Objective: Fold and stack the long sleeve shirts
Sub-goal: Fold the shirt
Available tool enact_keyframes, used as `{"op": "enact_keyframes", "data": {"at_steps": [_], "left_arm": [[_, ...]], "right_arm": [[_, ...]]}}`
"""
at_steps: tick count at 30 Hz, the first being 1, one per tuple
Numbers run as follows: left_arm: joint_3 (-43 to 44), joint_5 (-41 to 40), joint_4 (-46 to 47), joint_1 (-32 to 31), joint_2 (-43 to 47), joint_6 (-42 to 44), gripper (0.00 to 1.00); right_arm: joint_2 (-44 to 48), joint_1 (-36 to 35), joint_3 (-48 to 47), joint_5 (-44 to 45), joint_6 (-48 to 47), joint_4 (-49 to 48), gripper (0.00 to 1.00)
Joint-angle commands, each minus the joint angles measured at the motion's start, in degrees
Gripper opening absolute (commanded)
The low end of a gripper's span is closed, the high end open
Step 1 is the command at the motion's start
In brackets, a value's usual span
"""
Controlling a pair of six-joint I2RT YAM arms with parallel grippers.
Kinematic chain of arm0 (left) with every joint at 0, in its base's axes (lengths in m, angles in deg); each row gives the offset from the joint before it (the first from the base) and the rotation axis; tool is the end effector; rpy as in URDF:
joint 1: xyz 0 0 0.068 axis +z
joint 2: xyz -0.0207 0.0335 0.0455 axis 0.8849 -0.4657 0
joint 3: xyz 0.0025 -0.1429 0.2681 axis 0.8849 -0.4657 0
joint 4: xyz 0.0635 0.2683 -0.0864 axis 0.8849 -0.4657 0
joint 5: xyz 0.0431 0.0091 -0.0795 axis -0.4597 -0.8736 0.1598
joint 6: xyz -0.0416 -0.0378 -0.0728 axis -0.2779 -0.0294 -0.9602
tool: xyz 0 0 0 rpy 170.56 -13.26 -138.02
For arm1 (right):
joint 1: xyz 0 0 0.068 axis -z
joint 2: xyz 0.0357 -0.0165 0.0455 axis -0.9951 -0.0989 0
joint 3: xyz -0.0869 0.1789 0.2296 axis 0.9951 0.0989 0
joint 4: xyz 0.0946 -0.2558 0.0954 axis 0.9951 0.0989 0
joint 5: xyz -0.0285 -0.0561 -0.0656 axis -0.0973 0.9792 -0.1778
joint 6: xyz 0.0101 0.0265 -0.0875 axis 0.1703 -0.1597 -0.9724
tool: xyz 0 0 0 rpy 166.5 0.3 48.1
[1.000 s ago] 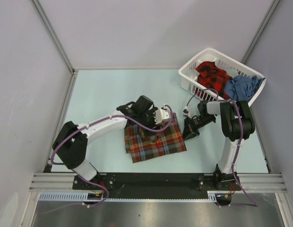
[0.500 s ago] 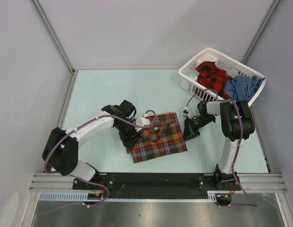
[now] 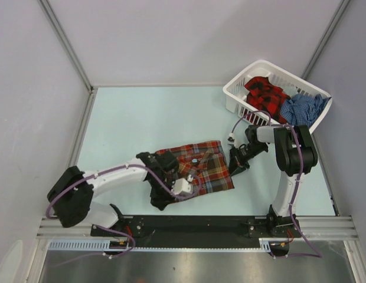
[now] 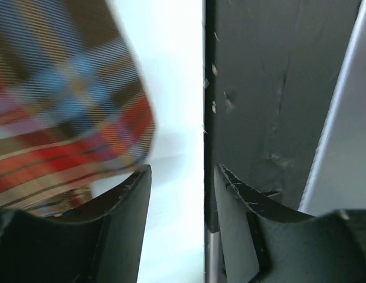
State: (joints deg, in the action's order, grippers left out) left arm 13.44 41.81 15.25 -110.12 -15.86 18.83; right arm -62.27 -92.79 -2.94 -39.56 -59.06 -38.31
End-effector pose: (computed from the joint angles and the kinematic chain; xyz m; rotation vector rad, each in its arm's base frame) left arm 0.1353 -0.2081 0.1617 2.0970 2.1751 -0.7691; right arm 0.3162 0.1095 0.0807 0.3397 -2.7011 -1.2273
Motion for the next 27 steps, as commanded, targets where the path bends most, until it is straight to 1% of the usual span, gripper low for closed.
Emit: {"op": "enact_keyframes", "data": {"at_steps": [1, 2, 3, 5, 6, 8, 14, 20, 25, 27], "left_arm": [[-7.04, -8.76, 6.98, -4.85, 11.79, 6.32, 0.55], [-8.64, -11.04, 11.96, -7.47, 18.09, 7.98, 0.57], [-9.96, -13.15, 14.01, -8.71, 21.02, 9.21, 0.58], [-12.52, -15.01, 18.05, -12.57, 25.77, 11.24, 0.55], [-12.70, -15.63, 18.25, -13.72, 26.06, 12.12, 0.54], [-14.01, -17.39, 20.95, -16.97, 24.84, 14.40, 0.52], [-14.98, -18.62, 27.12, -19.97, 19.22, 19.41, 0.52], [-16.65, -19.33, 25.11, -20.15, 16.04, 26.26, 0.50], [-18.93, -19.85, 23.70, -20.15, 15.78, 30.67, 0.54], [-19.46, -20.82, 23.70, -20.15, 14.64, 31.99, 0.54]], "right_arm": [[0.49, -0.23, -1.57, 2.26, -0.35, 0.34, 0.00], [0.49, -0.23, -1.65, 2.35, -0.44, 0.34, 0.00], [0.49, -0.23, -1.65, 2.43, -0.44, 0.42, 0.00], [0.22, -0.32, -1.92, 2.70, -0.53, 0.69, 0.00], [0.14, -0.32, -1.92, 2.79, -0.62, 0.77, 0.00], [-0.21, -0.32, -2.09, 2.79, -0.70, 0.86, 0.00], [-0.48, -0.32, -2.27, 2.88, -0.79, 1.04, 0.00], [-0.74, 0.38, -2.71, 2.87, -1.58, 1.74, 0.00], [-1.36, 0.21, -3.23, 3.23, -2.20, 2.62, 0.00], [-1.71, 0.12, -3.50, 3.40, -2.46, 2.88, 0.00]]}}
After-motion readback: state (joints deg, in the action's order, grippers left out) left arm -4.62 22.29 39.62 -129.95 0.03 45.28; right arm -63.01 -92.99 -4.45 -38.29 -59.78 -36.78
